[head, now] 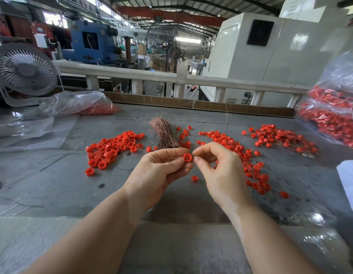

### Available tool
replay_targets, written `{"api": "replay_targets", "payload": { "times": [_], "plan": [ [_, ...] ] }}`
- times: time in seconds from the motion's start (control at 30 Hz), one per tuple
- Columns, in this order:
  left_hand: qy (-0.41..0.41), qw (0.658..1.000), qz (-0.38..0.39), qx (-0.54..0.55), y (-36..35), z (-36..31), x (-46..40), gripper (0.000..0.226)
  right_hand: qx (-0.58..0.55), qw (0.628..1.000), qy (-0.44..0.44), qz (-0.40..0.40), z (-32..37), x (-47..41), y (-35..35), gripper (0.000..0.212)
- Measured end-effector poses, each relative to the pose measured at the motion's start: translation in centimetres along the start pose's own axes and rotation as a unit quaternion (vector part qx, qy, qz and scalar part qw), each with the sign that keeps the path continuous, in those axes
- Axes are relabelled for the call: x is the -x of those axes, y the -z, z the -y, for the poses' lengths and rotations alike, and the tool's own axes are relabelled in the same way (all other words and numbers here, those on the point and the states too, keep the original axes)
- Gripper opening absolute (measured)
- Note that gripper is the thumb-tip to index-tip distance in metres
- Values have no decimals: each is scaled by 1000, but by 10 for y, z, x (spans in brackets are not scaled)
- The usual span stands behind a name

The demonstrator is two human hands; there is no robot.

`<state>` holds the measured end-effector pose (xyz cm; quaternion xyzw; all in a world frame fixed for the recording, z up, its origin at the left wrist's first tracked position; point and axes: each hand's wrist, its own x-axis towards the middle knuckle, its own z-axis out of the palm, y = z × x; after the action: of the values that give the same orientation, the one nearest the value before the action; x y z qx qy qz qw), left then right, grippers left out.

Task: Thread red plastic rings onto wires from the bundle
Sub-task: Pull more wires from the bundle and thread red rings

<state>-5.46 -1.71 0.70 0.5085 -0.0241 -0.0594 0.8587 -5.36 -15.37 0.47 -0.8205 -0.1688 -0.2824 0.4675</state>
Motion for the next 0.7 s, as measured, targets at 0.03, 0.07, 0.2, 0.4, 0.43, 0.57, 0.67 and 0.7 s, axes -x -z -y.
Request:
{"api": "replay_targets", "payload": {
  "times": [0.03, 0.07, 0.2, 0.4, 0.43, 0.57, 0.67, 0.7],
  "plan": [
    [-4, 1000, -1, -4, 0, 0, 0, 21, -1, 1000, -1, 0, 0, 0, 0, 18],
    [-6, 1000, -2, -6, 0, 0, 0, 22, -1, 1000, -1, 2, 0, 0, 0, 17],
    [-11, 1000, -3, -17, -1, 0, 1, 22, 12, 1000, 3, 8, 0, 0, 0, 16],
    [-14, 1000, -1, -23, -1, -1, 1, 22, 10, 1000, -1, 8, 0, -1, -1, 18],
    [-14, 1000, 0, -21, -1, -1, 1, 22, 9, 1000, -1, 7, 0, -1, -1, 18],
    [-11, 1000, 8, -13, 0, 0, 1, 22, 7, 1000, -4, 10, -1, 0, -1, 17],
    [-13, 1000, 15, -13, -1, 1, 1, 21, 4, 1000, -4, 10, -2, 0, -1, 18],
    [-14, 1000, 17, -16, -1, 2, 1, 21, 5, 1000, -5, 10, -2, 0, -1, 18]
  ]
}}
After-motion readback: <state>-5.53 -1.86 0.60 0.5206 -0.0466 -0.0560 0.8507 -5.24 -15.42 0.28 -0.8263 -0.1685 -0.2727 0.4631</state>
